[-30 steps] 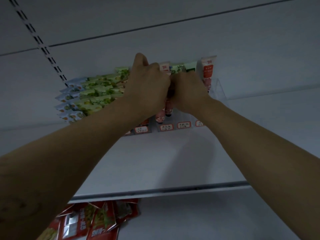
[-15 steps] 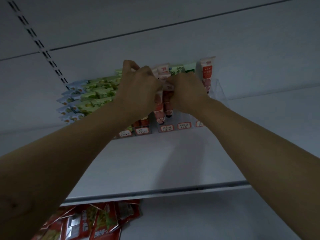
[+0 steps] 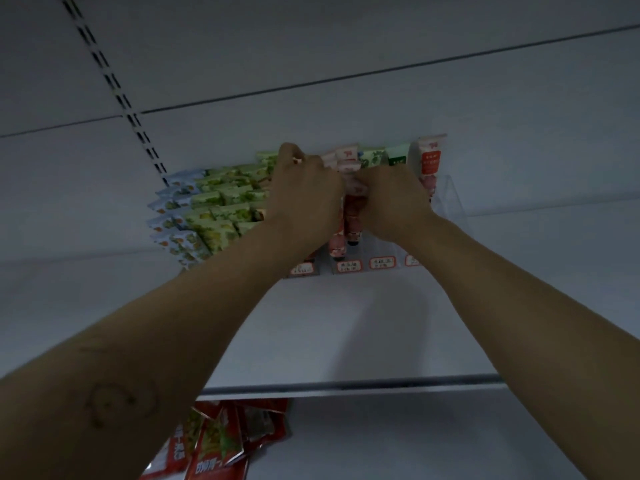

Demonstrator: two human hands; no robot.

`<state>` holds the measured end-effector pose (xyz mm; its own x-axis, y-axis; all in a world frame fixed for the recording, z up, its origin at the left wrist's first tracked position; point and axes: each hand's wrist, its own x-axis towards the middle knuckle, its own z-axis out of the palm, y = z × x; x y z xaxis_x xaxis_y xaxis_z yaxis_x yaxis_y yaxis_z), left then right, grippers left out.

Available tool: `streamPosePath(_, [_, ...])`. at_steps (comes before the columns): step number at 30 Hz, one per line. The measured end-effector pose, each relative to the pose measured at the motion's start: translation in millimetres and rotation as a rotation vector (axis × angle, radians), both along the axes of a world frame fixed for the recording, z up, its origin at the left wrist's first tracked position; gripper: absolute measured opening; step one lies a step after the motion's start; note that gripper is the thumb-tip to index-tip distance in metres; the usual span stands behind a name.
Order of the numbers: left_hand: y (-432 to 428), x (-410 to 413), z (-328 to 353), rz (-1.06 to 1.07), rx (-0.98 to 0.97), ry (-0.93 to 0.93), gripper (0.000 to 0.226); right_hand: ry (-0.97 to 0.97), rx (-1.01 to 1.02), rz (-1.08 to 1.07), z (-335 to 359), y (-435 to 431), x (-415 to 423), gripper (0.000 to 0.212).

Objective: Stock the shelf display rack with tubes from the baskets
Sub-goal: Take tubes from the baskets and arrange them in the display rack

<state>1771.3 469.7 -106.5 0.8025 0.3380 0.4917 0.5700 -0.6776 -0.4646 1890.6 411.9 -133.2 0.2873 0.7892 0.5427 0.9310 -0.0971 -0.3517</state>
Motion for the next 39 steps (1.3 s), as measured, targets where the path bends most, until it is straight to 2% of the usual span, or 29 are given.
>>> streamPosePath(6, [-0.8,-4.8,0.6,-0.042,0.005,-0.056,0.009,0.014,-0.04,-0.015,1.2,-1.7,-0.4,0.022])
streamPosePath(8, [1.5,-5.5,0.5,-0.017,-0.004,-0.008,0.008,0.013,-0.046,-0.012,1.5,-1.9,0.3,0.021])
streamPosePath(12, [-3.4,-11.9,8.3,0.02,0.037,0.025,0.006,0.097,-0.072,-0.009,2.5,-10.4,0.1,0.039])
streamPosePath(17, [-22.4,-23.4,15.5,-0.029,0.055,-0.105,0.04,0.219,-0.021,-0.012,17.9,-39.2,-1.7,0.049])
streamPosePath(20, [-47.1,-40.3,15.6,-0.101,0.048,-0.141,0.031,0.147,-0.085,-0.02,25.5,-66.7,-7.3,0.049])
streamPosePath(22, [-65.8,-57.6,5.6,-0.107,0.001,-0.135,0.025,0.145,-0.156,-0.012,27.3,-87.7,-15.9,0.05])
streamPosePath(27, [-109.9,-99.1,-43.0,-0.131,-0.212,-0.106,0.035,-0.073,-0.423,0.039,14.1,-139.6,-49.0,0.045])
streamPosePath(31, [-144.5,-119.1,-90.1,-0.213,-0.388,-0.095,0.03,-0.2,-0.615,0.106,-13.3,-188.7,-73.9,0.042])
streamPosePath(34, [-167.0,-127.3,-130.7,-0.24,-0.485,-0.051,0.028,-0.159,-0.767,0.124,-52.3,-220.6,-84.3,0.044])
streamPosePath(37, [-182.4,-125.9,-170.9,-0.158,-0.663,0.095,0.037,-0.036,-0.95,0.11,-103.7,-241.5,-87.8,0.053])
streamPosePath(39, [-186.7,-121.9,-199.6,-0.114,-0.742,0.172,0.041,-0.029,-1.018,0.079,-139.5,-249.8,-84.4,0.056])
